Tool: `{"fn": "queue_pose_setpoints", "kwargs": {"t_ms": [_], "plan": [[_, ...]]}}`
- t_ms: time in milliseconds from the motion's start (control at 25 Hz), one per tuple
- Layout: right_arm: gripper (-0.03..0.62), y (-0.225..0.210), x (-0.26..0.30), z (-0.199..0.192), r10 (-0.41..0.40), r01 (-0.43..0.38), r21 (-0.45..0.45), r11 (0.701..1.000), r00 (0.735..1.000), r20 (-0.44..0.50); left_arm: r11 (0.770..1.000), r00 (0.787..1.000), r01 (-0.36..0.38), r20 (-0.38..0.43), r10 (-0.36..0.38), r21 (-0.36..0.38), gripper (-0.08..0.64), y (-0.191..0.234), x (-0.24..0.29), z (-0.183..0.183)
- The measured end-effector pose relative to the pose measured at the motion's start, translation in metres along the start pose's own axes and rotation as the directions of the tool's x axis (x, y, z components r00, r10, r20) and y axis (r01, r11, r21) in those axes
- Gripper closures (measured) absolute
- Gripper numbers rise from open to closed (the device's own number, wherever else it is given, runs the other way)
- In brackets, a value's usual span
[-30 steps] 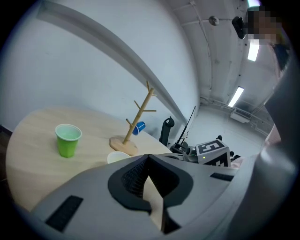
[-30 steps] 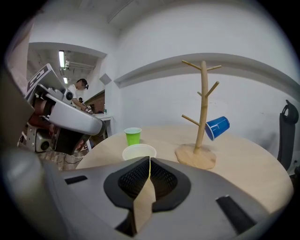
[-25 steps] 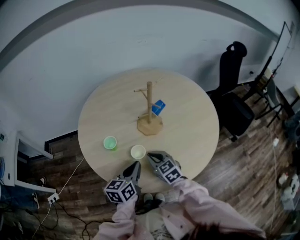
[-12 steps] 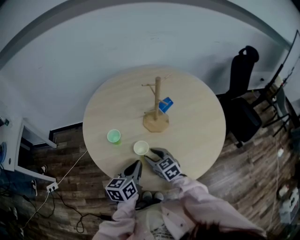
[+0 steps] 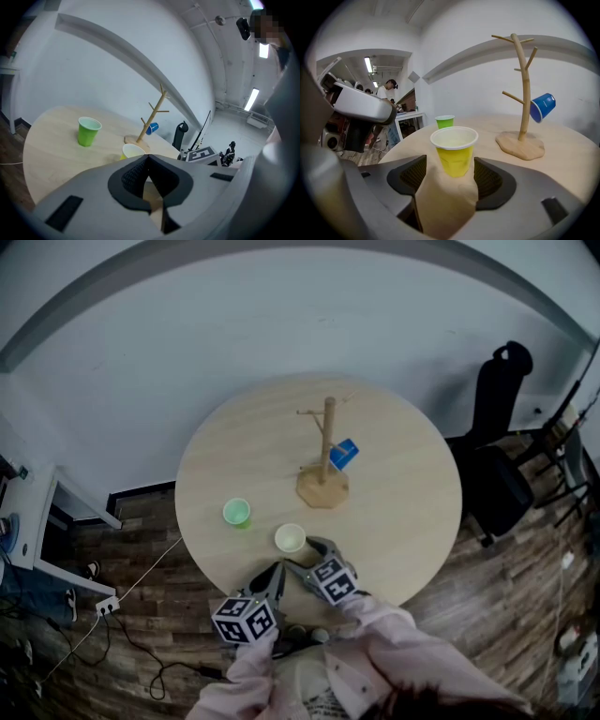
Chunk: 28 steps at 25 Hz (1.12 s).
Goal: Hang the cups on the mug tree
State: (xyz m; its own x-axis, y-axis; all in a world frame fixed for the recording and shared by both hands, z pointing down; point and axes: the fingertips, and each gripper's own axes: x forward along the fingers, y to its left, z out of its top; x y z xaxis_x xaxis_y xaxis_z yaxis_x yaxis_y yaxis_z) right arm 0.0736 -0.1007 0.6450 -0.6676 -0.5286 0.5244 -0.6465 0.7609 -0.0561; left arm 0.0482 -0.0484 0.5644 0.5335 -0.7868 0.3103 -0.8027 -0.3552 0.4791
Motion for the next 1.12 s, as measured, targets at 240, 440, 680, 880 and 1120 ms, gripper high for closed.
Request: {"fn": "queue_pose_setpoints", "kwargs": {"t_ms": [240,440,680,880,1120], "plan": [[0.216,0.003,0.013,0.001,0.012,-0.012,0.011,1.000,1.000,-0.002,1.000,1.000,-0.024,0.006,0.024,-0.002,0.558,0.008,-0.004,0.003],[0.216,0.005,0.022,0.005,0.016,-0.016,0.020,1.000,1.000,0.004,0.999,0.999,-0.037,0.011,0.037,-0.008,0.558,0.013,-0.007,0.003],[0.215,0.002,0.028,0.008,-0.008,0.008,0.036,0.999,1.000,0.003,0.999,0.999,-0.046,0.016,0.047,-0.014,0.558,0.019,-0.012,0.005],[0.255,-0.002,0.030,0.010,-0.021,0.021,0.062,0.998,1.000,-0.003,0.999,0.999,-0.049,0.009,0.049,-0.016,0.558,0.021,-0.014,0.003],[0.308,0.002,0.031,0.011,-0.010,0.010,0.031,0.999,1.000,-0.009,0.999,0.999,-0.052,0.004,0.052,-0.017,0.558,0.021,-0.015,0.000]]}}
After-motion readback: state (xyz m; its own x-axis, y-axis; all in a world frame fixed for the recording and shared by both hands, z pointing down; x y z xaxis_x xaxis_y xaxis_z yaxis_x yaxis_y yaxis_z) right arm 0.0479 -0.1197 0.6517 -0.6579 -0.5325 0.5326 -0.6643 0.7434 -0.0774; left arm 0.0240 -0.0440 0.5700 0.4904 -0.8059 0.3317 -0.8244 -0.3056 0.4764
